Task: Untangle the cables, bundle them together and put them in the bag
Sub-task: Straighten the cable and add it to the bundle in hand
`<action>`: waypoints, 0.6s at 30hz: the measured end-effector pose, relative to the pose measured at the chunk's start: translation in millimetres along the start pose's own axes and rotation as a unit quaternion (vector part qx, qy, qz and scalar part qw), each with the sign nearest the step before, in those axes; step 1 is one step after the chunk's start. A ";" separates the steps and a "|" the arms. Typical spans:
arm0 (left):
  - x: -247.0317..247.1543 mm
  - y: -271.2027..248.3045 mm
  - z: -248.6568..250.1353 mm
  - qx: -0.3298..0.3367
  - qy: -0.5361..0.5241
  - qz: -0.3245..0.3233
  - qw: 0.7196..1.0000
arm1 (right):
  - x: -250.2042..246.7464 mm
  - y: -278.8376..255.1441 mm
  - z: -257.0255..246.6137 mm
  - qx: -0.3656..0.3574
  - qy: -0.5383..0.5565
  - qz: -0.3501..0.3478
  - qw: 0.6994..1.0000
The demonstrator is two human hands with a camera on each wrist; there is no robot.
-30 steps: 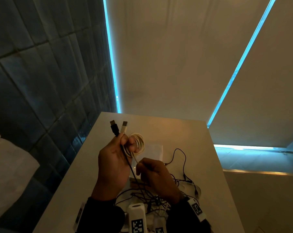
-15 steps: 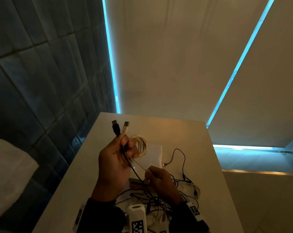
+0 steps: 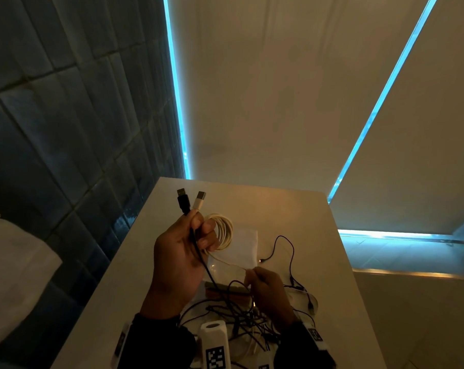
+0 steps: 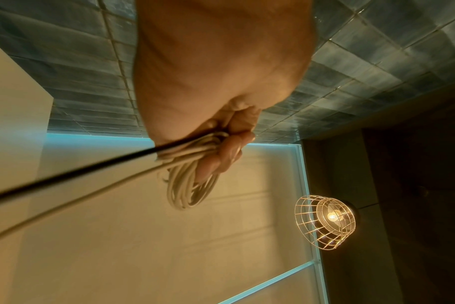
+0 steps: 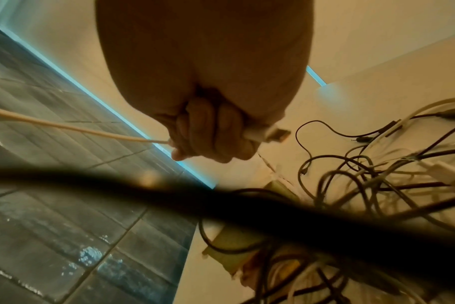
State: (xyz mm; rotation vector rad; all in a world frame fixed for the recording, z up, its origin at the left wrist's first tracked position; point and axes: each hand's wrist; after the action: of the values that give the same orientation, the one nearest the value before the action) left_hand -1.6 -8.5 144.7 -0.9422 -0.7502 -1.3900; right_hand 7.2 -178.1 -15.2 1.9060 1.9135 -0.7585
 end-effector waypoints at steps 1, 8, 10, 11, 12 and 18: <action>-0.5 0.1 0.6 -0.001 -0.001 -0.001 1.000 | -3.8 0.1 -1.4 0.011 0.015 0.008 1.000; 3.4 -0.9 1.4 0.025 0.025 0.014 0.999 | -38.5 1.2 -6.9 0.011 0.049 0.080 0.995; 3.7 -0.8 1.8 0.058 0.063 0.028 0.996 | -53.6 -3.1 4.3 -0.002 0.007 0.101 0.995; 3.8 -0.6 0.4 0.073 0.092 0.033 0.993 | -63.4 -8.6 10.1 -0.007 -0.012 0.109 0.994; 3.5 -0.4 -2.1 0.083 0.122 0.035 0.988 | -74.1 -14.8 15.6 -0.014 -0.031 0.119 0.992; -2.5 4.2 -22.4 0.031 0.292 0.008 0.956 | -138.7 -54.5 34.2 0.014 -0.116 0.218 0.969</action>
State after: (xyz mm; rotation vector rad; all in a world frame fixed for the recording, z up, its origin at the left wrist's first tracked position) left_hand 0.3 -27.4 131.8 -0.4422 -0.3312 -1.5173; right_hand -44.9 -308.5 45.4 2.0468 1.2888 -0.8248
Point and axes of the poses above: each hand's wrist, its own y-axis towards the middle knuckle, its own x-axis out of the palm, z = x × y, and after that the axes turned 15 degrees about -y, right-handed
